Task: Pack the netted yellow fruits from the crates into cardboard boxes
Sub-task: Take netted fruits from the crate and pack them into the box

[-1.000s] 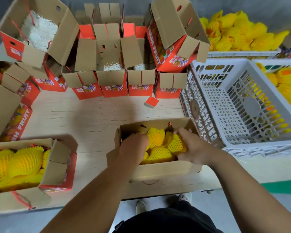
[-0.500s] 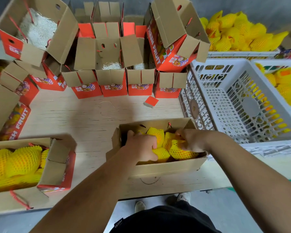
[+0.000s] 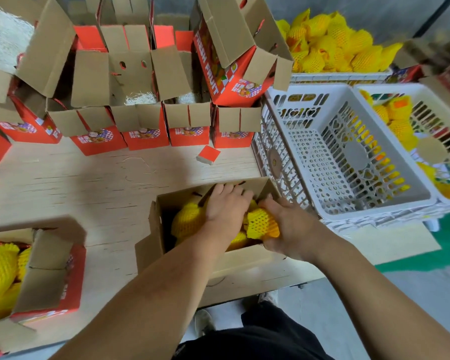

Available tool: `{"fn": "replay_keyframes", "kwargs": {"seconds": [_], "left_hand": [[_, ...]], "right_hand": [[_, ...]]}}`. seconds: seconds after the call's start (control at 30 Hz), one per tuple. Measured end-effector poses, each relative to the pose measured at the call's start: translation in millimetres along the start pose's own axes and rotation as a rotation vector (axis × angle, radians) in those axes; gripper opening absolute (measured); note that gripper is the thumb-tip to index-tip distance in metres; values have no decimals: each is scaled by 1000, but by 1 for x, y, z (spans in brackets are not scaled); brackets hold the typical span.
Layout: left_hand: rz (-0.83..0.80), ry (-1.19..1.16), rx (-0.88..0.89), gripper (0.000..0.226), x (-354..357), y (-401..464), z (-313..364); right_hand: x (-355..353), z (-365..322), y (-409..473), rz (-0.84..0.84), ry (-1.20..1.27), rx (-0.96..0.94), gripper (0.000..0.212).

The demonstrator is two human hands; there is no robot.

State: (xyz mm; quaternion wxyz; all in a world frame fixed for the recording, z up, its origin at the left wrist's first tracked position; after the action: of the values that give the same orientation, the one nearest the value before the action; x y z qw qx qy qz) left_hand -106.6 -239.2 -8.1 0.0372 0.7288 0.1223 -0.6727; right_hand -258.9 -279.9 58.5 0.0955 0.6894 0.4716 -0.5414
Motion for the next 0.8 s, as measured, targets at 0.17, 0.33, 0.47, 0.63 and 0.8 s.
{"fn": "replay_keyframes", "kwargs": {"seconds": [0.17, 0.33, 0.47, 0.63, 0.8], "left_hand": [[150, -35, -25, 24, 3, -8, -18], [123, -141, 15, 10, 14, -13, -22], [45, -333, 39, 9, 28, -21, -23], [-64, -561, 133, 16, 6, -24, -41], [15, -634, -204, 19, -9, -70, -67]], "right_hand": [[7, 5, 3, -207, -22, 53, 81], [21, -7, 15, -287, -326, 68, 48], [25, -18, 26, -373, -265, 78, 41], [4, -9, 31, -319, -19, 81, 30], [20, -14, 45, -253, 11, 100, 24]]}}
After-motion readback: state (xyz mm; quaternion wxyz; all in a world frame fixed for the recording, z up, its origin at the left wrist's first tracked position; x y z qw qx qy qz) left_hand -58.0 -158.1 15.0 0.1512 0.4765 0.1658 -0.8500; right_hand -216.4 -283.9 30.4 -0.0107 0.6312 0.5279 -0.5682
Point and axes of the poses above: each hand's wrist, its own y-axis towards the middle knuckle, its own x-axis out of the palm, z = x × y, the point moved 2 cm from there along y, towards the middle knuckle, and after that the axes turned 6 degrees about y, right-handed, at the moved point
